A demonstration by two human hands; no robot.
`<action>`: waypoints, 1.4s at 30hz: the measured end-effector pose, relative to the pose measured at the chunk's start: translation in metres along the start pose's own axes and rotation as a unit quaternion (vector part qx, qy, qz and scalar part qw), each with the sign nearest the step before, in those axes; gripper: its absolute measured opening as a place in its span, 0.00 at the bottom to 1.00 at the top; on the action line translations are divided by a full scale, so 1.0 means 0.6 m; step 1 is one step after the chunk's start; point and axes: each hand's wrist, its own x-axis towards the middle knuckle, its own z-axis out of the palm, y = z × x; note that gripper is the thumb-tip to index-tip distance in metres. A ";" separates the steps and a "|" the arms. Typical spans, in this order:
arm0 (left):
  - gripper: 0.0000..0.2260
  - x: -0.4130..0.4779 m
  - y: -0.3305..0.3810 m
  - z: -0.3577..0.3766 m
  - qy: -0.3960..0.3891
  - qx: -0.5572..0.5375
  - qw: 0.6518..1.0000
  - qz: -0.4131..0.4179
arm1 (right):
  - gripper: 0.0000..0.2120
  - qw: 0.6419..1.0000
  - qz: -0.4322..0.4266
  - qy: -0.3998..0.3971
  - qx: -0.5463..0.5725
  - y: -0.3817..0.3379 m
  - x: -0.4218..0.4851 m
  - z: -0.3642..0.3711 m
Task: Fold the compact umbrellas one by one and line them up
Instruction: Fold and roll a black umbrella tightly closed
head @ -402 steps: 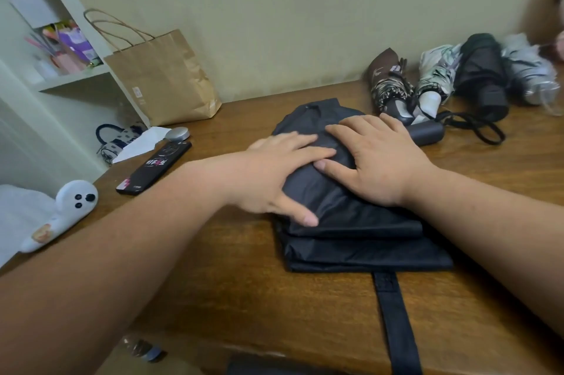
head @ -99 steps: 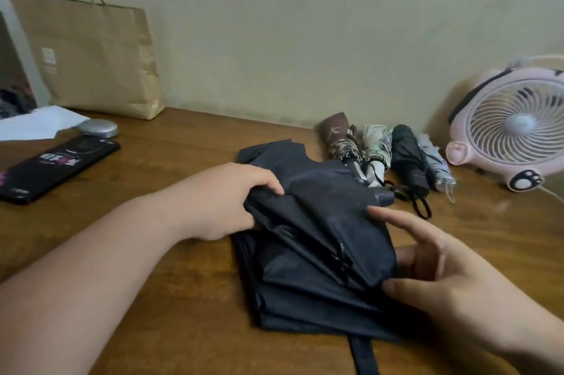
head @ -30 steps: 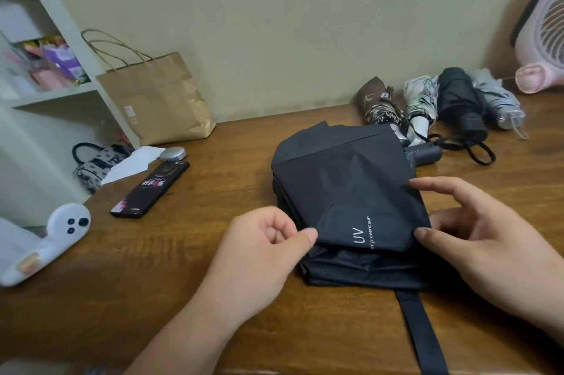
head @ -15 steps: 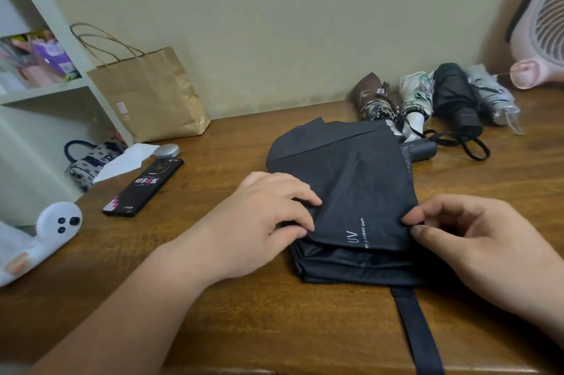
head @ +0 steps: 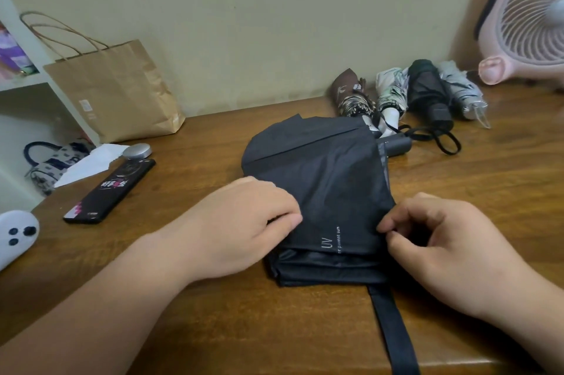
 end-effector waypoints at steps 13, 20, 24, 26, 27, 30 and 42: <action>0.26 0.132 0.002 0.086 0.083 0.084 0.991 -0.063 | 0.07 0.998 -0.022 -0.003 -0.057 -0.003 0.001 -0.005; 0.15 0.150 -0.014 0.106 0.171 0.107 0.977 -0.070 | 0.04 0.998 -0.003 -0.026 -0.052 -0.004 0.004 -0.013; 0.14 0.156 -0.018 0.111 0.193 0.116 0.973 -0.047 | 0.05 0.995 0.045 -0.070 -0.050 -0.015 0.034 -0.045; 0.16 0.157 -0.020 0.110 0.194 0.111 0.974 -0.046 | 0.05 0.991 0.059 -0.042 -0.112 -0.014 0.076 -0.065; 0.16 0.157 -0.020 0.109 0.192 0.108 0.974 -0.048 | 0.07 0.986 0.076 -0.037 -0.141 -0.014 0.102 -0.074; 0.16 0.156 -0.017 0.107 0.182 0.099 0.977 -0.047 | 0.07 0.973 0.128 -0.085 -0.171 -0.021 0.174 -0.085; 0.23 0.137 -0.018 0.120 0.159 0.127 0.978 -0.041 | 0.05 0.903 0.054 -0.144 -0.401 -0.023 0.217 -0.038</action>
